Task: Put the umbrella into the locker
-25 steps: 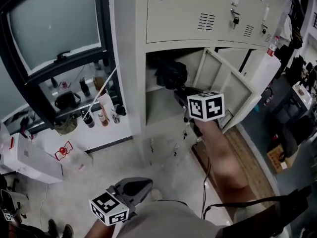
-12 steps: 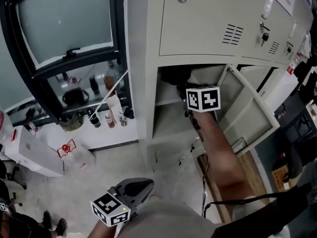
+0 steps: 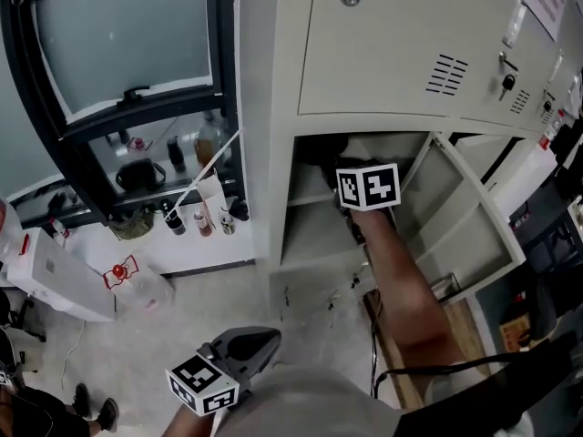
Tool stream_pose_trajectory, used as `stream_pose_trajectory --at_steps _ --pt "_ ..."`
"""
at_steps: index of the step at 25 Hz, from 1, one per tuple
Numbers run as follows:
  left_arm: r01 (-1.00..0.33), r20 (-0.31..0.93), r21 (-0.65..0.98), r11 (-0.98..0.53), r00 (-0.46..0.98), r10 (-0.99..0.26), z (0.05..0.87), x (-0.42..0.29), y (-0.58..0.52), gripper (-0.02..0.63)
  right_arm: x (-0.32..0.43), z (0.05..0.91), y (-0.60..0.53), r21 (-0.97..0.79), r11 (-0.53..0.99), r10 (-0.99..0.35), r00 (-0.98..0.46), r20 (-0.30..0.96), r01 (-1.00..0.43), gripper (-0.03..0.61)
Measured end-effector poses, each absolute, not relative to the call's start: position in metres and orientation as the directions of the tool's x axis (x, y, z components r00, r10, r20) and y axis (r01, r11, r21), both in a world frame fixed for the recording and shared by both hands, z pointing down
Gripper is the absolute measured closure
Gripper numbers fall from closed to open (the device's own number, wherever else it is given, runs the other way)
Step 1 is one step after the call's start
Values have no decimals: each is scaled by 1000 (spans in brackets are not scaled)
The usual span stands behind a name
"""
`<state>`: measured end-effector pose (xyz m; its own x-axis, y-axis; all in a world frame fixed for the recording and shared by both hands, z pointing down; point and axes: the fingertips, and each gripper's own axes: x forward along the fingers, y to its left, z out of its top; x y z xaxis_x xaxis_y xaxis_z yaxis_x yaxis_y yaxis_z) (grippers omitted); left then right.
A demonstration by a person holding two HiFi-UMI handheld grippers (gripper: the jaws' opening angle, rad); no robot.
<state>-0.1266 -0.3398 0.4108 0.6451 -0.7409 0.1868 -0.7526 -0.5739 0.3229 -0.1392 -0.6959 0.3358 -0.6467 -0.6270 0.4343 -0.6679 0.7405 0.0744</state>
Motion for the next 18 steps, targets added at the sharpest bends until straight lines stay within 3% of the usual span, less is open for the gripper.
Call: stream_pose_trajectory --at_steps 18 --pt "-745 202 329 -581 657 -727 413 -134 -283 603 -112 325 -660 116 679 -706 -602 372 -725 422"
